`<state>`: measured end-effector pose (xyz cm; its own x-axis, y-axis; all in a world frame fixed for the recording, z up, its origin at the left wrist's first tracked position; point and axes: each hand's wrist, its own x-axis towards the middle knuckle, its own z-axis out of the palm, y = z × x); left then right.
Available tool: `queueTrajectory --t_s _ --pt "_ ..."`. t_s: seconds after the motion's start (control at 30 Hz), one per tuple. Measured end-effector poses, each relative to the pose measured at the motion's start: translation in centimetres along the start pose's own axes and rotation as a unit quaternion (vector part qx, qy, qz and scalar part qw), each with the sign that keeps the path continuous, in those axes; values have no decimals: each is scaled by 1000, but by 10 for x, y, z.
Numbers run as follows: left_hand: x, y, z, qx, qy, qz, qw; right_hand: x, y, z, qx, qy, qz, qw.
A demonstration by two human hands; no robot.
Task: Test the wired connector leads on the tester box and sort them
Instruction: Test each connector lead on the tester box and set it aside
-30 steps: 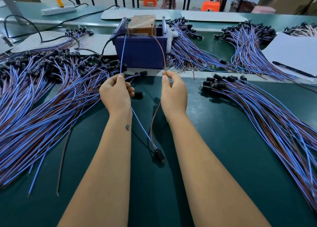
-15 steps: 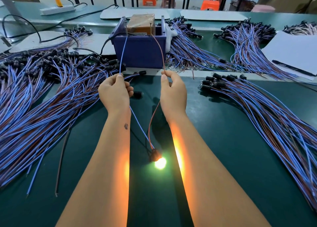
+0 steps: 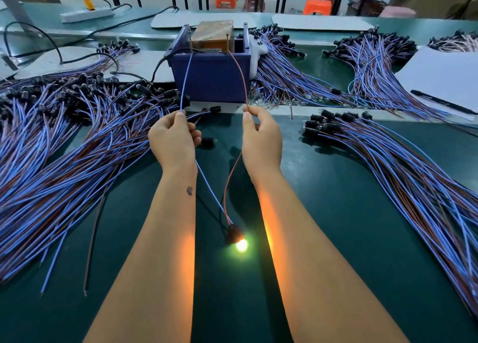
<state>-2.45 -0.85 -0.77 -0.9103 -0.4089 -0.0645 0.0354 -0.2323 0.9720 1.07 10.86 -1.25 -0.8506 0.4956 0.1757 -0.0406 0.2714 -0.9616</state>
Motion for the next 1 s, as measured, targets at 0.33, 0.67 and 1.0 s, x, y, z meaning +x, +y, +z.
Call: queueTrajectory --t_s 0.33,0.67,1.0 --pt "-26 -2 11 125 -177 80 973 -12 -3 -6 29 -26 -44 998" --pt "-28 4 7 6 -193 -4 981 -14 -3 -8 -26 -133 -42 990" --pt "-20 20 -12 -181 -160 -70 968 -14 -21 -46 -139 -71 -68 985"
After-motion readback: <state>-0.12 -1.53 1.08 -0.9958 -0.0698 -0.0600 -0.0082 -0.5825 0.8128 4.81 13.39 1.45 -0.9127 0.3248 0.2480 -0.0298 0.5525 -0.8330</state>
